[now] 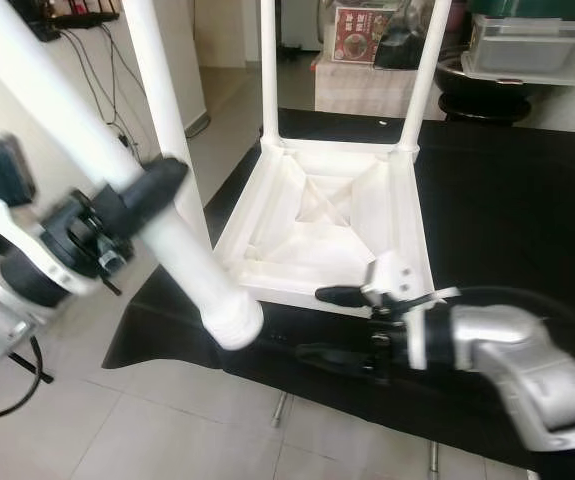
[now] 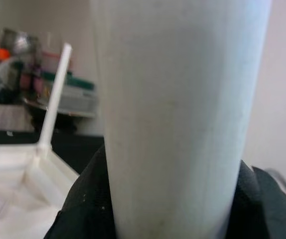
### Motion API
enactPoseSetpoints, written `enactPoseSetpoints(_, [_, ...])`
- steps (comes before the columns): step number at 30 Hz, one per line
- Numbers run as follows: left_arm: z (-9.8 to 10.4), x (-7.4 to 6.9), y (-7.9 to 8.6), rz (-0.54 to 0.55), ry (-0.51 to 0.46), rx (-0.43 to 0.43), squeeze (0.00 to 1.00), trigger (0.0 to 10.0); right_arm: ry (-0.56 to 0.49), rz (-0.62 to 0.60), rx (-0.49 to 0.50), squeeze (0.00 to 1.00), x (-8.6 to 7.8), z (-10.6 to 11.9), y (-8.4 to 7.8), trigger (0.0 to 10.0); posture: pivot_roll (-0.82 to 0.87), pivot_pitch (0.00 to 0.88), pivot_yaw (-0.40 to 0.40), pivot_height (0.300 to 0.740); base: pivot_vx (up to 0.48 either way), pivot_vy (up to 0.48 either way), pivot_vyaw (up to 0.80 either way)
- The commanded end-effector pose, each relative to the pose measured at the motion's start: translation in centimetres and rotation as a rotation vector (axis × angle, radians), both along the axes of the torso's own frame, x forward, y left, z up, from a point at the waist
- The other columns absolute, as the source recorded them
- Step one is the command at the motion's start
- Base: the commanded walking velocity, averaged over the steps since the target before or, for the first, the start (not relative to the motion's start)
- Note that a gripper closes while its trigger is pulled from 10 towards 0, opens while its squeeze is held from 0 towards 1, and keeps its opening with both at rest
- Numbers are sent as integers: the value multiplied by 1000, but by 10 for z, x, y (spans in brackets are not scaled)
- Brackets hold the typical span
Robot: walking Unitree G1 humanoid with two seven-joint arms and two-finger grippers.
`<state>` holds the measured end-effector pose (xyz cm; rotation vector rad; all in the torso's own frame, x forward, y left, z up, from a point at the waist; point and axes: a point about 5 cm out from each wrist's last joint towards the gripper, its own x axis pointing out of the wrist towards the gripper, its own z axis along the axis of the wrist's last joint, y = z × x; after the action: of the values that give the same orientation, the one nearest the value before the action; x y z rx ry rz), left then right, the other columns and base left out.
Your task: Building children table
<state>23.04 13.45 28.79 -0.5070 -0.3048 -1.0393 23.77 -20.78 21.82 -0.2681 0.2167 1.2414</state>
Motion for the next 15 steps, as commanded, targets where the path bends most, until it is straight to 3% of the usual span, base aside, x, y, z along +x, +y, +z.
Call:
enactPoseSetpoints(1, [-7, -3, 0, -36, 4, 56, 0, 0, 2, 83, -29, 1000, -4, 2, 5, 10000, -61, 44, 39, 740, 0, 0, 0])
enactPoseSetpoints(6, [-13, -4, -2, -54, 10, 109, 0, 0, 0, 151, 8, 1000, -3, 2, 21, 10000, -56, 56, 35, 740, 0, 0, 0])
enactPoseSetpoints(11, [-20, -4, -11, -56, -25, 149, 0, 0, 6, 103, 60, 1000, 6, -5, 60, 10000, -52, 67, 34, 740, 0, 0, 0])
enactPoseSetpoints(15, [-21, -4, -12, -54, -32, 154, 0, 0, 22, 94, 65, 1000, 6, -7, 65, 10000, -52, 67, 34, 740, 0, 0, 0])
